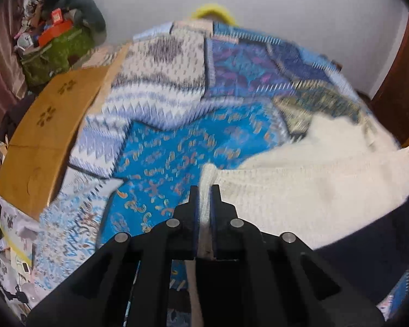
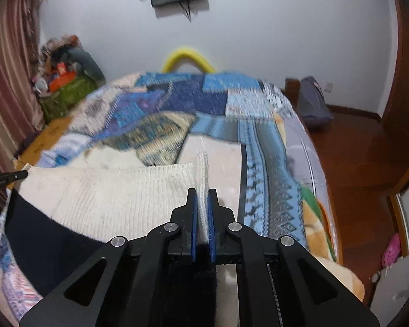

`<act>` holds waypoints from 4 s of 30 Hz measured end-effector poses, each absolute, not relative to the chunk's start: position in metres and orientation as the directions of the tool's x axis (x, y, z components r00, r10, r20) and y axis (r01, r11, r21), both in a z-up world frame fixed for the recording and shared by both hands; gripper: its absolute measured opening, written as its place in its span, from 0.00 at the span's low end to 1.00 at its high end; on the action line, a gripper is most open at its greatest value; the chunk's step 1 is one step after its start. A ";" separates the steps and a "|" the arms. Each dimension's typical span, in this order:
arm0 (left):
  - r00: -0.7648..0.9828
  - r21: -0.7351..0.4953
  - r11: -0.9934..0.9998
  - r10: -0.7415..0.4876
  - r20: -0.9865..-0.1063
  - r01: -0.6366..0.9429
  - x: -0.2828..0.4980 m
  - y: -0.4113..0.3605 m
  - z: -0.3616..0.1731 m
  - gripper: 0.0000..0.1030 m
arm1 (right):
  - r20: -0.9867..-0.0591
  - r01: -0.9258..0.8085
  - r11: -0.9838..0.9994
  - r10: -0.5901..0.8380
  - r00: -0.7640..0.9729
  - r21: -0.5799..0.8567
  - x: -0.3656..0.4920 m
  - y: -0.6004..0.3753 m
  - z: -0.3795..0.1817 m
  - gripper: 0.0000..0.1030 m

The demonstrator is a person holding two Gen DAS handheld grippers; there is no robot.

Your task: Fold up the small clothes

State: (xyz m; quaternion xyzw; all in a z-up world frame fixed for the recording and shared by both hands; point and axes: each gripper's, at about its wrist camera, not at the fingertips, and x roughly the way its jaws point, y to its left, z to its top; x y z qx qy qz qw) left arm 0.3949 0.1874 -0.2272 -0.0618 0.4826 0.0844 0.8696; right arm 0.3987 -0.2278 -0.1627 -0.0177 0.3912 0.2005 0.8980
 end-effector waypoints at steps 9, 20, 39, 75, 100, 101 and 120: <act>0.494 -0.011 0.988 0.069 -0.866 -0.156 0.389 0.182 -0.233 0.13 | -0.781 -0.384 0.920 0.292 0.552 0.073 0.403 -0.224 -0.178 0.10; 0.580 -0.085 0.981 0.032 -0.814 -0.174 0.323 0.188 -0.161 0.65 | -0.704 -0.451 0.889 0.373 0.605 0.083 0.361 -0.214 -0.112 0.43; 0.457 -0.570 0.784 -0.424 -0.782 -0.247 0.240 0.155 -0.229 0.80 | -0.824 -0.615 0.776 0.435 0.363 0.139 0.314 -0.124 -0.191 0.57; 0.690 -0.224 0.906 0.097 -0.717 -0.360 0.308 0.182 -0.100 0.23 | -0.815 -0.570 0.792 0.470 0.340 0.219 0.313 -0.149 -0.193 0.58; 0.550 -0.140 0.973 -0.220 -0.806 0.183 0.374 -0.068 -0.114 0.38 | -0.775 -0.524 0.799 0.521 0.359 0.294 0.307 -0.194 -0.182 0.59; 0.544 -0.139 0.970 -0.229 -0.807 0.201 0.368 -0.070 -0.113 0.46 | -0.776 -0.519 0.804 0.515 0.364 0.290 0.308 -0.198 -0.181 0.59; 0.466 -0.193 0.980 -0.197 -0.863 0.056 0.358 0.019 -0.172 0.79 | -0.743 -0.510 0.828 0.491 0.455 0.235 0.347 -0.198 -0.178 0.59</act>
